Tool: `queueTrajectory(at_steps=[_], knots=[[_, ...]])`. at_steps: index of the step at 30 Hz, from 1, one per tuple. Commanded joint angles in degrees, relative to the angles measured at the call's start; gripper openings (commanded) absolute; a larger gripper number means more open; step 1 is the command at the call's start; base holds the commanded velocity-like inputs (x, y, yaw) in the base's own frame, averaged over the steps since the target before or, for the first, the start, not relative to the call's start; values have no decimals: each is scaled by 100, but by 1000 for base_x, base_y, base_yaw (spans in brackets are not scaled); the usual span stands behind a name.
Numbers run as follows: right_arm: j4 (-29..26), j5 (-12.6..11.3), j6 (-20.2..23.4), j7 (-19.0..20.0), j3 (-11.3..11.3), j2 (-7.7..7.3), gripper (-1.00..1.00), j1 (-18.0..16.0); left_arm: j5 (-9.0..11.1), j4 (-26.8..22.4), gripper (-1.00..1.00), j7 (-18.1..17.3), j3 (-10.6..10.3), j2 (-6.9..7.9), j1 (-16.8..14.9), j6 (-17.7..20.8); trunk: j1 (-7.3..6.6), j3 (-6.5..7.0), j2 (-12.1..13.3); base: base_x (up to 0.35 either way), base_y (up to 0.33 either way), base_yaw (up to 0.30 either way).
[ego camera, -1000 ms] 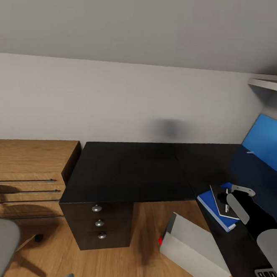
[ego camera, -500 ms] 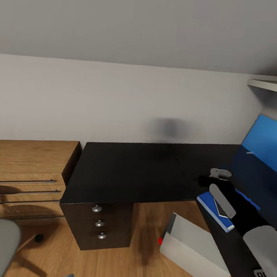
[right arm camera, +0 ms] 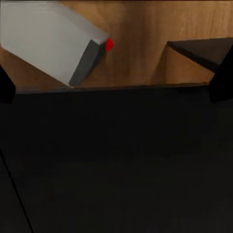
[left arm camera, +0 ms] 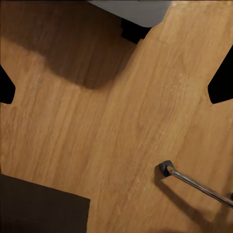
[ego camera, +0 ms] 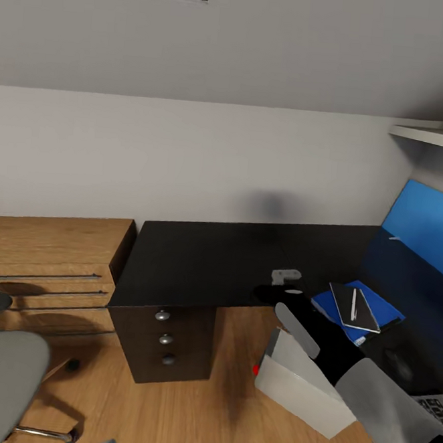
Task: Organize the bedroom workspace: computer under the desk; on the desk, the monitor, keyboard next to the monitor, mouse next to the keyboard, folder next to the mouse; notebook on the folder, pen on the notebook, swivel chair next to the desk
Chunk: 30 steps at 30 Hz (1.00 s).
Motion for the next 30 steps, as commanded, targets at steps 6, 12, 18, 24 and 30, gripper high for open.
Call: queueTrajectory(at_steps=[6,12,18,24,30], knots=[[-18,-35,1,-92,364,12,100,3,35,146,100,55,-17,45,1,23,-3,1,-4,-336,0,253],[-29,-22,-6,-107,672,13,100,4,39,165,100,70,-18,75,1,22,-3,2,-4,-336,0,254],[-32,-21,0,-102,733,9,100,2,46,182,100,77,-6,160,1,14,-3,-1,-4,-336,0,137],[35,-26,-359,-102,722,-328,100,342,26,347,100,57,13,231,1,-803,-113,89,196,-42,0,5],[27,157,-1335,-146,775,-413,100,1237,30,530,100,28,9,233,7,-407,-245,197,437,-2,0,0]])
